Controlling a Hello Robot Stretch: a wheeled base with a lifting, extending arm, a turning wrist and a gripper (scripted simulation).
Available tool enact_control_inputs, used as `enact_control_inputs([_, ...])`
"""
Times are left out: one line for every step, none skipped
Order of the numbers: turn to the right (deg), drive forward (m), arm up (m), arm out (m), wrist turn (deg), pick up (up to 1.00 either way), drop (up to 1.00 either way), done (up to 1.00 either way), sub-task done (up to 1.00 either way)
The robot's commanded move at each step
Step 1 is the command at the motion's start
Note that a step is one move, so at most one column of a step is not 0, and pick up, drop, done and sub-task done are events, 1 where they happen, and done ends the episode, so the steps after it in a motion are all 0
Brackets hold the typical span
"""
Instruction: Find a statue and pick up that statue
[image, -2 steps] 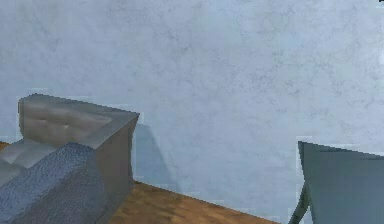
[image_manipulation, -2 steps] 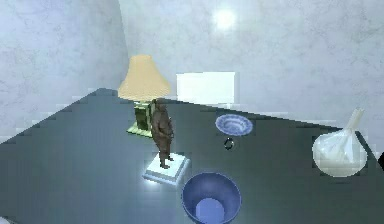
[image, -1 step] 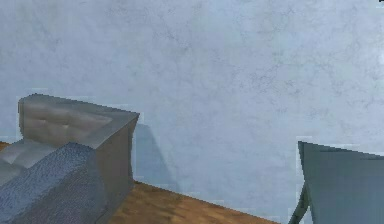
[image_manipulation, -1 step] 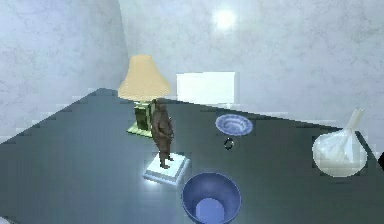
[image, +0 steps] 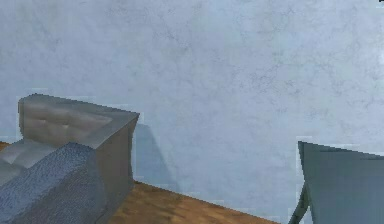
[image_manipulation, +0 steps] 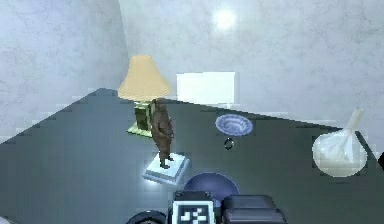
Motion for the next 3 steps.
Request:
enact_control_inputs([0.0,0.0,0.0,0.24,0.0,0.0,0.0,0.0,0.0])
enact_control_inputs([0.0,0.0,0.0,0.0,45.0,0.0,0.0,0.0,0.0])
enact_control_inputs([0.0,0.0,0.0,0.0,45.0,0.0,0.0,0.0,0.0])
